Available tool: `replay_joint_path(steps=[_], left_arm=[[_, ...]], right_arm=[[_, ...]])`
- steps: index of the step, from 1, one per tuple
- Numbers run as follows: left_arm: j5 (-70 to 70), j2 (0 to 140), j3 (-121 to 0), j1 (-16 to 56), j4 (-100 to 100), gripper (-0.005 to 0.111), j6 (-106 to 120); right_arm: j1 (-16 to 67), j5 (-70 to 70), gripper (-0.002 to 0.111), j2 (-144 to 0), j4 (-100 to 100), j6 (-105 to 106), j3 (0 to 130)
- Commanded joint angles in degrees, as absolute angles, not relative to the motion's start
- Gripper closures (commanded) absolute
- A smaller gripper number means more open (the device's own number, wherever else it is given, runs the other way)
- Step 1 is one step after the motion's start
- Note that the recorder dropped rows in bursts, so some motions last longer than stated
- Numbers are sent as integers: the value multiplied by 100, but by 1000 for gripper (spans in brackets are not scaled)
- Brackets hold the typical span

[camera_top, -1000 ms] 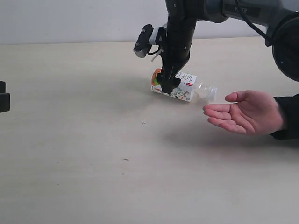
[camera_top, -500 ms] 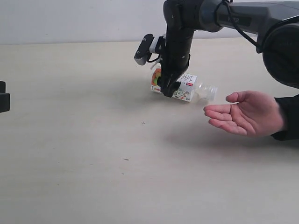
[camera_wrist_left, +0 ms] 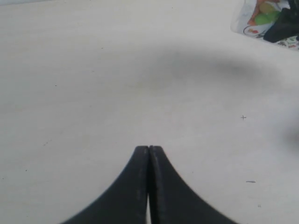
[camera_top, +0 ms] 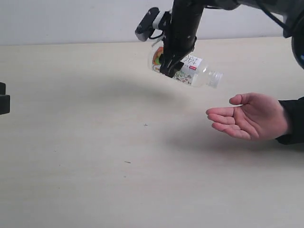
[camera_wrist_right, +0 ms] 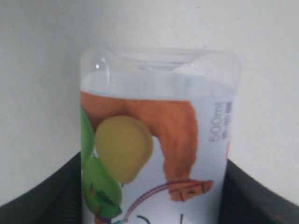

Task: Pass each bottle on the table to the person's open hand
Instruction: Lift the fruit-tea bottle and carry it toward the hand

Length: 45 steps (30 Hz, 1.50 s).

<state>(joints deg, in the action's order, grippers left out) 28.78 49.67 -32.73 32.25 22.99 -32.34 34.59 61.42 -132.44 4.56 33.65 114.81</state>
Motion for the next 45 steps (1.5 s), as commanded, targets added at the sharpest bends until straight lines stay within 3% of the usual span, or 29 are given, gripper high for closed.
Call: replay_joint_path(steps=[1,15,32,45], left_arm=[[2812,4937,-3252,3210,2308,107,-3275],[2812,4937,-3252,3210,2308,107,-3275],[2812,4937,-3252,3210,2308,107,-3275],[2812,4937,-3252,3210,2308,107,-3275]], right_arm=[[3469,6108,108,-12789,504,2986,11520],[3469,6536,108,-11863,1471,566,11520],[3469,6996,108,-11610,1488,-73,11520],[3469,6996,108,-10330,1126,-176,10969]])
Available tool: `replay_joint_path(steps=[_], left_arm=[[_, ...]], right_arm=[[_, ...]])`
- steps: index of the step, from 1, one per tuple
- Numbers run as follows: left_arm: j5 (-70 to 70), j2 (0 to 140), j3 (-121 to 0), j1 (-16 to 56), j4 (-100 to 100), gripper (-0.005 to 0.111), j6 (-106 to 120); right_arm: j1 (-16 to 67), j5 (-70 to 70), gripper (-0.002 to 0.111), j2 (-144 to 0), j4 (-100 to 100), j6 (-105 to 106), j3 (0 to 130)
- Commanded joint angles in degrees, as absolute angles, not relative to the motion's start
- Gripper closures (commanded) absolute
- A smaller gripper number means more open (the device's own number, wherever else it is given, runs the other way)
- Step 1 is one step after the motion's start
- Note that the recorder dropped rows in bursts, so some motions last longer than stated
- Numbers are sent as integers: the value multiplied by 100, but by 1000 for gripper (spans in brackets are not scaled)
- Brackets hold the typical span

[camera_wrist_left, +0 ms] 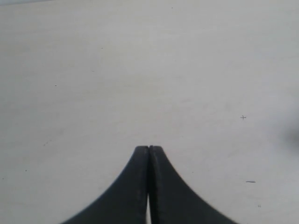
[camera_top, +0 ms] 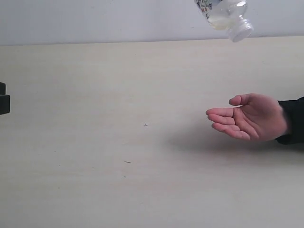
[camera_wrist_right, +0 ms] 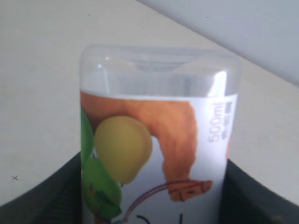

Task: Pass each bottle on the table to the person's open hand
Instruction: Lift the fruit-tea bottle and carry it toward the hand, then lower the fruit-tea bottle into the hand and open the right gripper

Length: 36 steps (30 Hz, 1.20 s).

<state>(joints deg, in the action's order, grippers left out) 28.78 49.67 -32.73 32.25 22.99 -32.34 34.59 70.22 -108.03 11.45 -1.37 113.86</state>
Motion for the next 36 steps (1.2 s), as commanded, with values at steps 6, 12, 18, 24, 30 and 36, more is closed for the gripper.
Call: replay_joint_path(steps=[6,12,18,24,30,36], left_arm=[[2812,4937,-3252,3210,2308,107,-3275],[2812,4937,-3252,3210,2308,107,-3275],[2812,4937,-3252,3210,2308,107,-3275],[2812,4937,-3252,3210,2308,107,-3275],[2812,4937,-3252,3210,2308,107,-3275],[2812,4937,-3252,3210,2308,107,-3275]], right_arm=[[3469,6996,108,-9732,1087,-192,9809],[3469,6996,108,-9548,1087,-749,8664],[3469,6271,108,-9456,1172,-1229,7149],[3469,5698,108,-9399,1517,-1738,6428],[3469,5513,108,-9399,1744,-2117,6197],[3469,5363,108,-9399,1671,-2106,6091]])
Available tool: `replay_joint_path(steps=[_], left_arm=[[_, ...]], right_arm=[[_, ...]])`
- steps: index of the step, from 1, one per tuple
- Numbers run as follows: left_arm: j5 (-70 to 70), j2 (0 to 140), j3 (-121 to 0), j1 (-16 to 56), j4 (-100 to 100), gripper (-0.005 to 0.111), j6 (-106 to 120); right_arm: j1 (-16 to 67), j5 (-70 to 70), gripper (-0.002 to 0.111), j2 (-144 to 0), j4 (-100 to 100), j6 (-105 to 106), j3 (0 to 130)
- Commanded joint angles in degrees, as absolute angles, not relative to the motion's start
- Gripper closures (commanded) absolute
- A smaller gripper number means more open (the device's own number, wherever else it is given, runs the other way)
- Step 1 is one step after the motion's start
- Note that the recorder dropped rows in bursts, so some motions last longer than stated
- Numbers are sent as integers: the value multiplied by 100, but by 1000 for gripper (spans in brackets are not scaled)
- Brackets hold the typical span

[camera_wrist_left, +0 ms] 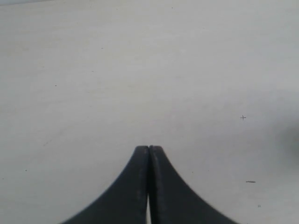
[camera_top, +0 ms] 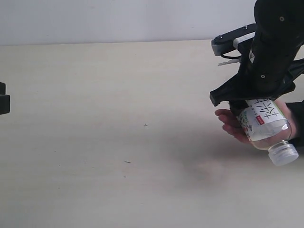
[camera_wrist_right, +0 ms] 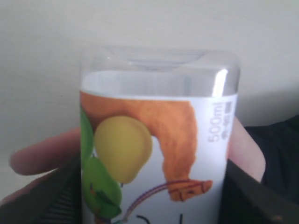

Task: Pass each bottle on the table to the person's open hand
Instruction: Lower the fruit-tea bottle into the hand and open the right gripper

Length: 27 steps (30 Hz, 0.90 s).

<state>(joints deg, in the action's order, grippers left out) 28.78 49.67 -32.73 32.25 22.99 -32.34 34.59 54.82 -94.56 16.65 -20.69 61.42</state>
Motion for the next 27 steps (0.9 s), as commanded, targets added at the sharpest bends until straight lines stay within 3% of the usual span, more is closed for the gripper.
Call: replay_joint_path(steps=[1,7,20,27], left_arm=[[2812,4937,-3252,3210,2308,107,-3275],[2812,4937,-3252,3210,2308,107,-3275],[2812,4937,-3252,3210,2308,107,-3275],[2812,4937,-3252,3210,2308,107,-3275]], right_arm=[[3469,5363,108,-9399,1671,-2106,6091],[3469,5360,100,-9399,1681,-2115,6094],[3469,5347,36,-9399,1808,-2093,6094],[3469,5285,20,-9399,1897,-2115,6094]])
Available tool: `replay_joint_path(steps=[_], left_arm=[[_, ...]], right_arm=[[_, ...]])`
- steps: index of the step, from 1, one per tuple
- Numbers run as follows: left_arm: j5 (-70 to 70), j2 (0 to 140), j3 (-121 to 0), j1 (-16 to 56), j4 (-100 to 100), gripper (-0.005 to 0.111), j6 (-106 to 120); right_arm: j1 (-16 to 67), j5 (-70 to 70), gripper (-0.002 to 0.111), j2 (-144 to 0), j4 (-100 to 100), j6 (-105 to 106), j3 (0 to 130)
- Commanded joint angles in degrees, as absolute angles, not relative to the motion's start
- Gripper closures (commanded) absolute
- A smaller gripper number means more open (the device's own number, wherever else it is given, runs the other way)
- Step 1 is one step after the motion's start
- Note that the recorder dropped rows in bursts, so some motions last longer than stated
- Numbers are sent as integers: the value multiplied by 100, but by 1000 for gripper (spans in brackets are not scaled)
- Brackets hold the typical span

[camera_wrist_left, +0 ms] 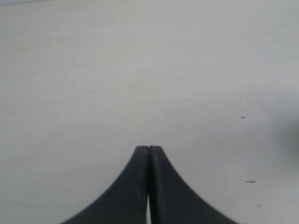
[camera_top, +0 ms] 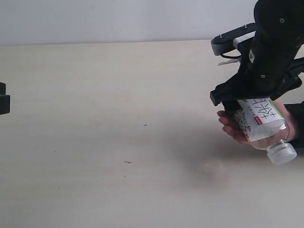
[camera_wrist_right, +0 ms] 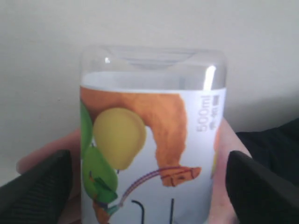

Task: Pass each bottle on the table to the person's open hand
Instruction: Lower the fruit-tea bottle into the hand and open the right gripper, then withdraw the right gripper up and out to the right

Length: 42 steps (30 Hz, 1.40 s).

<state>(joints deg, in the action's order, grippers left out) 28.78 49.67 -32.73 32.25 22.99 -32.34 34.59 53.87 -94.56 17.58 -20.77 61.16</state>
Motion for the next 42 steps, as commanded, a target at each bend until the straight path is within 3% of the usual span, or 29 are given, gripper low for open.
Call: replay_joint_path(steps=[1,21,23,26,27,28,30,42], left_arm=[[2812,4937,-3252,3210,2308,107,-3275],[2812,4937,-3252,3210,2308,107,-3275],[2812,4937,-3252,3210,2308,107,-3275],[2812,4937,-3252,3210,2308,107,-3275],[2812,4937,-3252,3210,2308,107,-3275],[2812,4937,-3252,3210,2308,107,-3275],[2812,4937,-3252,3210,2308,107,-3275],[2812,4937,-3252,3210,2308,107,-3275]], right_arm=[[3469,5285,19,-9399,1920,-2115,6094],[3469,6476,21,-8314,2130,-1633,6992],[3469,6476,28,-8074,2036,-1619,6992],[3469,6461,48,-7723,1820,-1579,6992],[3469,6461,58,-7629,1695,-1520,6992],[3469,6461,82,-7467,1407,-1387,6992],[3469,6425,108,-7320,944,-1126,6992],[3469,5828,108,-7233,623,-757,6992]])
